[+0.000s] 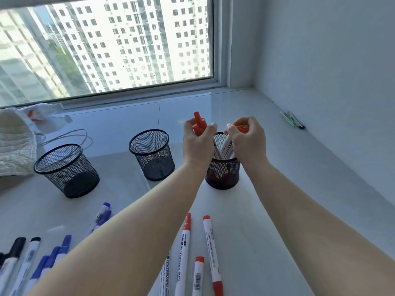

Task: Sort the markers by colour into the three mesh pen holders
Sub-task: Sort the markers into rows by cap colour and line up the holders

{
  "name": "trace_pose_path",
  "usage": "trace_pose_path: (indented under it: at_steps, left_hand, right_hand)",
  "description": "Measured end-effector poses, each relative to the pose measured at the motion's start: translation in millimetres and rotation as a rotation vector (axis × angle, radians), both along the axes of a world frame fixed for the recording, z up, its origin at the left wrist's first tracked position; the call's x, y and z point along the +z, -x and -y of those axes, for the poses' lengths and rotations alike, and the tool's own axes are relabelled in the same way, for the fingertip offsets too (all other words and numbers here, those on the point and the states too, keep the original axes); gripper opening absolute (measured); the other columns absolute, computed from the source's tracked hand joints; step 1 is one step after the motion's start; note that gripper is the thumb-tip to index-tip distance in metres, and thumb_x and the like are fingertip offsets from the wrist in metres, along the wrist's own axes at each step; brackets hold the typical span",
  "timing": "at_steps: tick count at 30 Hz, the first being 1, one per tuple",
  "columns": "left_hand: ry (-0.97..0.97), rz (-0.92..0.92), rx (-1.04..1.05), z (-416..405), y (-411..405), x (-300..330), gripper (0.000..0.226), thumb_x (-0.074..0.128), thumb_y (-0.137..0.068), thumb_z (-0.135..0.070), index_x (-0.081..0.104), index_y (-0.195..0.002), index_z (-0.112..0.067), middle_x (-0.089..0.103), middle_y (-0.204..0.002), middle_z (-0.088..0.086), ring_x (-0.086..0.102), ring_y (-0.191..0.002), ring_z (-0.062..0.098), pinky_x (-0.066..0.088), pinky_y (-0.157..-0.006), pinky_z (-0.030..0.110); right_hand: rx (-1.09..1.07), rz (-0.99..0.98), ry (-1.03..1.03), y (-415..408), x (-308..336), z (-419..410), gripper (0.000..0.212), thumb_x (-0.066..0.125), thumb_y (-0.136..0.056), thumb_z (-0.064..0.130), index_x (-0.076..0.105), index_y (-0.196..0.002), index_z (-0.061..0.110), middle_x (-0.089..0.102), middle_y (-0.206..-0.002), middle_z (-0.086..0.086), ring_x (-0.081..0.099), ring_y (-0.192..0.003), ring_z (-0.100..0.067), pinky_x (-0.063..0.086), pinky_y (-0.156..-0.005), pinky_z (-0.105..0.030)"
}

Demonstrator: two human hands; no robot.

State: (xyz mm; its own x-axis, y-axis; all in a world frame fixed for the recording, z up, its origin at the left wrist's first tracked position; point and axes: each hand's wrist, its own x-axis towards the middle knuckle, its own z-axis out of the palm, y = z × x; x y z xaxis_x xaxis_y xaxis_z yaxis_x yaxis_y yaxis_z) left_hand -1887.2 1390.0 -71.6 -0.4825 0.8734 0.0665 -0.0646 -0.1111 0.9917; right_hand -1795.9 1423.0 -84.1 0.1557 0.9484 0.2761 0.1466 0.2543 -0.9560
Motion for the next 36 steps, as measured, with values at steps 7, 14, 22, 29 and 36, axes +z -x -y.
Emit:
trace_pose_path:
  at_steps: [7,14,22,29,36]
  left_hand:
    - [0.015,-0.232,-0.062,8,8,-1,0.017,0.057,-0.088,-0.029,0.051,-0.104,-0.030,0.058,-0.090,0.003,0.056,-0.049,-0.002,0.044,-0.048,0.013]
    - [0.037,-0.376,0.001,57,26,-9,0.021,0.055,-0.090,-0.028,0.049,-0.109,-0.027,0.054,-0.114,0.002,0.054,-0.105,0.015,0.043,-0.097,0.037]
    - [0.400,-0.828,-0.055,150,42,-57,0.035,0.054,-0.088,-0.032,0.052,-0.120,-0.021,0.043,-0.124,0.006,0.036,-0.121,0.023,0.031,-0.098,0.030]
    - [0.512,-0.855,-0.007,187,35,-65,0.045,0.051,-0.088,-0.037,0.042,-0.129,-0.021,0.034,-0.129,0.010,0.035,-0.121,0.028,0.033,-0.101,0.037]
    - [0.505,-0.856,0.013,205,32,-69,0.052,0.054,-0.087,-0.030,0.035,-0.130,-0.008,0.044,-0.129,0.012,0.042,-0.119,0.028,0.036,-0.096,0.037]
  right_hand:
    - [-0.004,0.214,-0.021,-7,6,11,0.010,0.058,-0.085,0.027,0.053,-0.089,0.019,0.058,-0.085,0.009,0.053,-0.079,-0.006,0.037,-0.064,-0.007]
    - [-0.210,0.367,-0.313,-1,11,82,0.008,0.055,-0.081,0.014,0.056,-0.088,0.010,0.057,-0.085,-0.001,0.043,-0.081,-0.015,0.031,-0.070,-0.022]
    - [0.089,0.614,-0.068,7,-31,187,0.007,0.055,-0.082,0.013,0.060,-0.085,0.014,0.057,-0.084,0.001,0.050,-0.089,-0.021,0.040,-0.074,-0.029]
    - [0.300,1.048,0.025,4,-62,231,0.042,0.048,-0.084,0.042,0.048,-0.124,0.030,0.029,-0.145,0.002,0.029,-0.125,-0.022,0.030,-0.098,-0.031]
    - [0.359,1.036,0.060,0,-67,221,0.058,0.039,-0.095,0.041,0.021,-0.146,0.021,0.002,-0.158,0.003,0.022,-0.138,-0.016,0.021,-0.108,-0.030]
